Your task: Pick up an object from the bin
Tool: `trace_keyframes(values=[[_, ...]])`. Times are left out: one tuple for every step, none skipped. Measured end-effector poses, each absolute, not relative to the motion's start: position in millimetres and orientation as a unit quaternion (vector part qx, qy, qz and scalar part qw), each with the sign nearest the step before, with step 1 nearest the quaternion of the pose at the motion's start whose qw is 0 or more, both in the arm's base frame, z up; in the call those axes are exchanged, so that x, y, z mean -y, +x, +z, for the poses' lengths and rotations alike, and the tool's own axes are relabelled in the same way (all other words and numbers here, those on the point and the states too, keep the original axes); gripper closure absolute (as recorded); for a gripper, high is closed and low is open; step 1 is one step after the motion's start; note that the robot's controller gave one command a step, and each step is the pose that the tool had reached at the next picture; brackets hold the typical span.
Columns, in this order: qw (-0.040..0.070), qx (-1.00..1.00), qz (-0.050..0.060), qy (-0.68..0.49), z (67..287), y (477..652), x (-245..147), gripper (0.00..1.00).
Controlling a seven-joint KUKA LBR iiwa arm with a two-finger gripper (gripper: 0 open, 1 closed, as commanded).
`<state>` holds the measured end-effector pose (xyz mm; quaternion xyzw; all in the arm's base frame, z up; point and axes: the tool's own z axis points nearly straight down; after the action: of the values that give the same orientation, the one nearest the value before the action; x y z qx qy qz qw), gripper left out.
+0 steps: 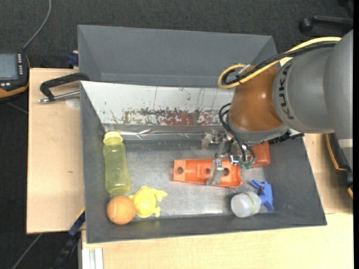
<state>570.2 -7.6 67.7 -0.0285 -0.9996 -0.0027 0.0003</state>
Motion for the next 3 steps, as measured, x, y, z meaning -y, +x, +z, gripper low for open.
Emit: trace_keyframes(values=[[-0.007, 0.998, -0.001, 0.065, 71.4, 583.4, 12.2, 1.00], [-0.007, 0.998, -0.001, 0.065, 71.4, 583.4, 12.1, 1.00], [-0.005, 0.998, -0.001, 0.065, 74.3, 582.3, 12.0, 1.00]])
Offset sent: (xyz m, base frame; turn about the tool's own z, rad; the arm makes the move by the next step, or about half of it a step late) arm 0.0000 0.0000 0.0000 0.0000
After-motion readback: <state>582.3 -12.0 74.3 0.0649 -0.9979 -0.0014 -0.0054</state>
